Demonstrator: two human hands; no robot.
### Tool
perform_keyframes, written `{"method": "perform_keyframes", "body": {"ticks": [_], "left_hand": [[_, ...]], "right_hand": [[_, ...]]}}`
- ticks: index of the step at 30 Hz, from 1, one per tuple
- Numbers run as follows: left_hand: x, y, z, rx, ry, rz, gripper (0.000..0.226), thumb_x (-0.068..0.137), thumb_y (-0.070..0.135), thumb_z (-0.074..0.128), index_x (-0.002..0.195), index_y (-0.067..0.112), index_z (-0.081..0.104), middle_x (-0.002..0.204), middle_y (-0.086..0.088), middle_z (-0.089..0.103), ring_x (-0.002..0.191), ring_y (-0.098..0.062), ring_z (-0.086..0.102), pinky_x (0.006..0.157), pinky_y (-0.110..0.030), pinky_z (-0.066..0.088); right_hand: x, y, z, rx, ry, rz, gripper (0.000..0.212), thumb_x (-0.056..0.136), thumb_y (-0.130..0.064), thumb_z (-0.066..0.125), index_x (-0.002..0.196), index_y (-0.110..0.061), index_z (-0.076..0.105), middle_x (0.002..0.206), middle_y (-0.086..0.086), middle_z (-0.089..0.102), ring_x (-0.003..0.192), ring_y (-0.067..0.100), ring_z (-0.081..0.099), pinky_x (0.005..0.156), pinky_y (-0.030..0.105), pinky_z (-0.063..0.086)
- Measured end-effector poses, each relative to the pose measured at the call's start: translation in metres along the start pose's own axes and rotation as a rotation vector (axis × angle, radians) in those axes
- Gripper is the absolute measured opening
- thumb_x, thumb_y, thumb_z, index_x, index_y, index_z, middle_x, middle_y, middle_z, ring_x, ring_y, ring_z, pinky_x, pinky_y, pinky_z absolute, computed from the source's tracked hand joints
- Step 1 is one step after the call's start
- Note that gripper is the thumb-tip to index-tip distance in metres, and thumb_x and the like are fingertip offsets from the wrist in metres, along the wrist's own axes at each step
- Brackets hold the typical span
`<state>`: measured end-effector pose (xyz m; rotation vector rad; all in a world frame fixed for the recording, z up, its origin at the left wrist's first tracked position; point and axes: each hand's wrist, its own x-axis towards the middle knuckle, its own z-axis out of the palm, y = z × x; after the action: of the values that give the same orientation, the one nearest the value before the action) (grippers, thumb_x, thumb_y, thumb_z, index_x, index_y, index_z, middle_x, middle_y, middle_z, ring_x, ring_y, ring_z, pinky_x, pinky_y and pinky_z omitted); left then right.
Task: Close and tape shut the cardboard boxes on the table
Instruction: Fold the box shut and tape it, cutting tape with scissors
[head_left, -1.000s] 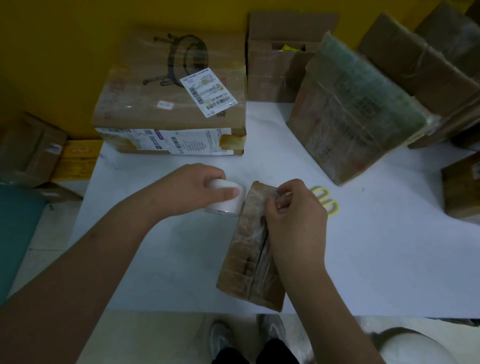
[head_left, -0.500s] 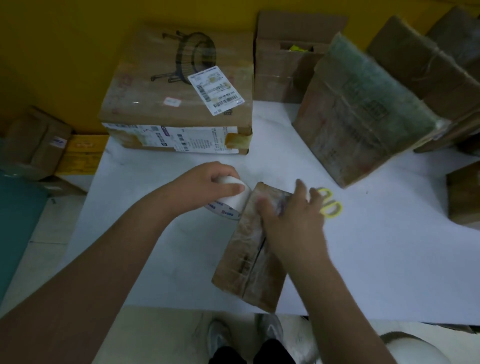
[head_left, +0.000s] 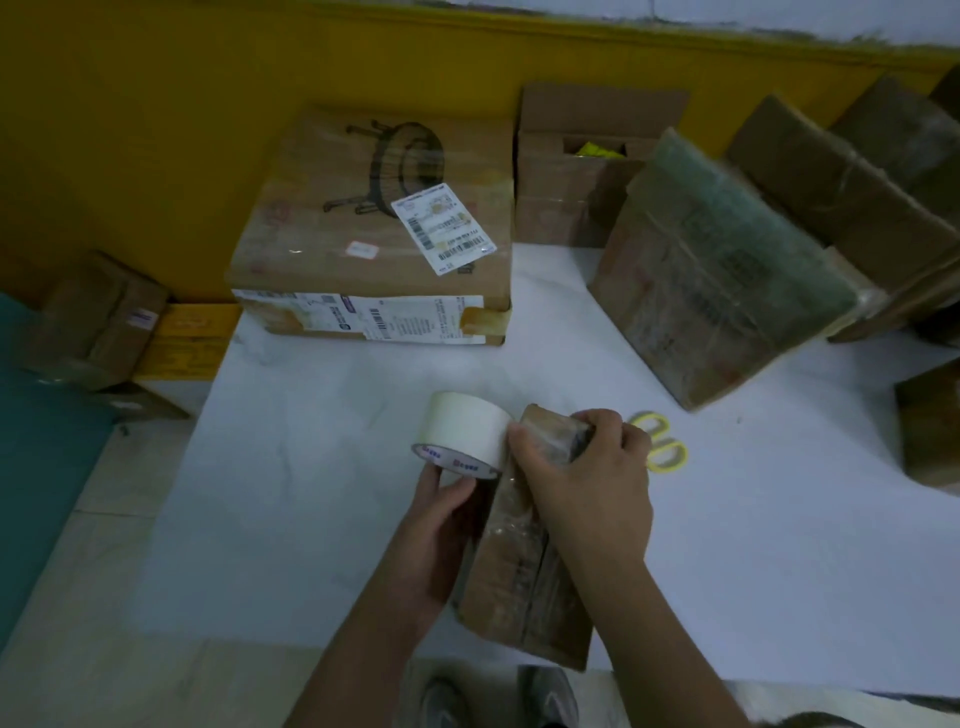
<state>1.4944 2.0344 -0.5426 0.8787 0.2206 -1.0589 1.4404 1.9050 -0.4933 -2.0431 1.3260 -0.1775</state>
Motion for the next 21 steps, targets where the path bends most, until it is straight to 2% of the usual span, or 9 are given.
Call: {"method": "perform_keyframes", "body": {"ticks": [3, 5, 6, 8, 12, 15, 17, 19, 21], "left_hand": [[-0.001, 0.006, 0.009, 0.194, 0.116, 0.037, 0.057, 0.093, 0.051, 0.059, 0.142, 0.026, 0.048, 0.135, -0.019, 0.058, 0.123, -0.040, 0.056, 0.102, -0.060, 0.043], [-0.003, 0.007, 0.010, 0.353, 0.202, 0.068, 0.053, 0.087, 0.059, 0.059, 0.128, 0.025, 0.063, 0.121, -0.014, 0.068, 0.112, -0.036, 0.064, 0.084, -0.045, 0.053], [-0.004, 0.008, 0.012, 0.392, 0.246, 0.082, 0.046, 0.085, 0.059, 0.060, 0.119, 0.027, 0.069, 0.112, -0.011, 0.072, 0.105, -0.033, 0.067, 0.078, -0.040, 0.053], [-0.004, 0.010, 0.011, 0.377, 0.267, 0.095, 0.035, 0.084, 0.054, 0.063, 0.107, 0.031, 0.074, 0.103, -0.006, 0.075, 0.098, -0.026, 0.070, 0.084, -0.042, 0.054], [-0.007, 0.026, 0.009, 0.554, 0.279, 0.267, 0.019, 0.090, 0.047, 0.058, 0.106, 0.054, 0.067, 0.100, 0.021, 0.073, 0.097, -0.003, 0.068, 0.089, -0.031, 0.052], [-0.008, 0.031, 0.006, 0.688, 0.350, 0.325, 0.029, 0.093, 0.055, 0.049, 0.114, 0.045, 0.066, 0.115, 0.010, 0.069, 0.104, -0.011, 0.064, 0.094, -0.037, 0.049], [-0.013, 0.032, 0.013, 0.786, 0.438, 0.323, 0.028, 0.101, 0.045, 0.040, 0.098, 0.029, 0.063, 0.102, 0.000, 0.068, 0.089, -0.013, 0.062, 0.078, -0.029, 0.049], [-0.021, 0.034, 0.018, 0.841, 0.493, 0.360, 0.026, 0.103, 0.037, 0.039, 0.081, 0.030, 0.051, 0.083, 0.003, 0.061, 0.074, -0.008, 0.057, 0.060, -0.022, 0.043], [-0.025, 0.040, 0.016, 0.893, 0.503, 0.394, 0.028, 0.102, 0.034, 0.043, 0.077, 0.027, 0.052, 0.078, 0.006, 0.058, 0.071, -0.009, 0.056, 0.058, -0.018, 0.042]], "right_hand": [[-0.007, 0.001, -0.002, 0.025, 0.017, -0.046, 0.056, 0.069, -0.071, 0.064, 0.108, -0.037, 0.044, 0.120, -0.010, 0.037, 0.103, 0.018, 0.053, 0.075, 0.033, 0.046], [-0.017, 0.001, -0.004, 0.061, 0.021, -0.124, 0.053, 0.066, -0.069, 0.065, 0.104, -0.039, 0.045, 0.117, -0.016, 0.036, 0.097, 0.011, 0.053, 0.070, 0.031, 0.046], [-0.022, 0.001, -0.003, 0.089, 0.018, -0.168, 0.052, 0.064, -0.068, 0.065, 0.103, -0.040, 0.045, 0.115, -0.020, 0.035, 0.094, 0.007, 0.053, 0.068, 0.030, 0.046], [-0.030, 0.002, -0.003, 0.156, -0.008, -0.228, 0.050, 0.063, -0.067, 0.064, 0.102, -0.041, 0.047, 0.113, -0.024, 0.037, 0.093, 0.001, 0.053, 0.067, 0.029, 0.048], [-0.024, -0.002, -0.008, 0.284, -0.152, -0.242, 0.051, 0.073, -0.061, 0.065, 0.115, -0.036, 0.049, 0.116, -0.018, 0.042, 0.099, -0.013, 0.046, 0.070, 0.014, 0.038], [-0.012, -0.013, -0.013, 0.332, -0.257, -0.109, 0.063, 0.075, -0.072, 0.055, 0.124, -0.033, 0.048, 0.125, -0.009, 0.043, 0.100, 0.000, 0.049, 0.076, 0.021, 0.040], [-0.001, -0.017, -0.012, 0.347, -0.335, 0.002, 0.065, 0.078, -0.075, 0.053, 0.125, -0.030, 0.049, 0.124, -0.003, 0.047, 0.107, 0.014, 0.052, 0.082, 0.030, 0.043], [0.008, -0.018, -0.005, 0.351, -0.411, 0.085, 0.063, 0.079, -0.074, 0.055, 0.117, -0.025, 0.057, 0.114, -0.001, 0.058, 0.102, 0.018, 0.057, 0.083, 0.035, 0.049], [0.017, -0.013, 0.004, 0.338, -0.436, 0.112, 0.056, 0.081, -0.069, 0.056, 0.101, -0.018, 0.067, 0.100, 0.003, 0.066, 0.092, 0.019, 0.061, 0.084, 0.039, 0.051]]}}
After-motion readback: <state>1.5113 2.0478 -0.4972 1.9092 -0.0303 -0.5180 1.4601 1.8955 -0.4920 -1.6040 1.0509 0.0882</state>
